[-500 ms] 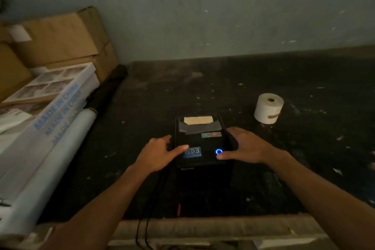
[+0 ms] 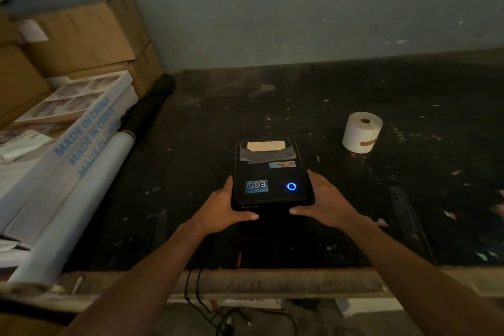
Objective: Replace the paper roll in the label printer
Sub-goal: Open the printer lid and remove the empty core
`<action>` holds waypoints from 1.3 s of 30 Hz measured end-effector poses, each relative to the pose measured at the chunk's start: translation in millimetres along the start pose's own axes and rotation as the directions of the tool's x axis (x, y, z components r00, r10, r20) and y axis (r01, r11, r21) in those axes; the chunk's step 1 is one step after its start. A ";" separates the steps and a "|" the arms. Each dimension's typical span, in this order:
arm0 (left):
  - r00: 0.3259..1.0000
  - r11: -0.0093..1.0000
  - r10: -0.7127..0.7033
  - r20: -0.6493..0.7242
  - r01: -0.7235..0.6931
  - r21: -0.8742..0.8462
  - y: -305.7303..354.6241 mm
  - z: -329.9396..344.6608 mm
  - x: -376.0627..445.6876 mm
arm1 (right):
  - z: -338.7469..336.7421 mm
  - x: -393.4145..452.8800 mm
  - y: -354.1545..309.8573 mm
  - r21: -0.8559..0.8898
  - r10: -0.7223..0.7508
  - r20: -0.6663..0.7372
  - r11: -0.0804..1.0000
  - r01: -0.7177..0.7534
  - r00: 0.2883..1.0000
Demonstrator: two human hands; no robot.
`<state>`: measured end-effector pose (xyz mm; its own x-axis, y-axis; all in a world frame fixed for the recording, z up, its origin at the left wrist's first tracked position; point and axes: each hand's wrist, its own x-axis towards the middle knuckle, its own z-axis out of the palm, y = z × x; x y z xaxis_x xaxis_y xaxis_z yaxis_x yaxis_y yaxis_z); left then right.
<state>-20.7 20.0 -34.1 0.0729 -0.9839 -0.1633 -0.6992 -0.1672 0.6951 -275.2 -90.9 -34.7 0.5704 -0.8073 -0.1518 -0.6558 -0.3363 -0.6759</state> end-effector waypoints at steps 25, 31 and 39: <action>0.996 0.998 -0.067 0.061 0.066 0.017 -14.7 3.0 8.6 | 16.0 1.3 10.2 0.097 0.060 0.053 0.993 -0.065 0.997; 0.995 0.997 -0.067 0.080 0.064 0.045 -11.3 0.6 6.5 | 12.4 2.6 7.3 0.042 0.096 0.086 0.994 -0.100 0.992; 0.996 0.997 -0.073 0.059 0.071 0.032 -9.2 1.5 5.0 | 9.6 -1.2 6.6 0.006 0.044 0.066 0.999 -0.044 0.997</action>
<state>-15.0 16.8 -42.3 0.0820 -0.9636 -0.2544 -0.7147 -0.2347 0.6589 -275.5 -87.6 -45.9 0.5724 -0.7876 -0.2283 -0.6773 -0.2971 -0.6730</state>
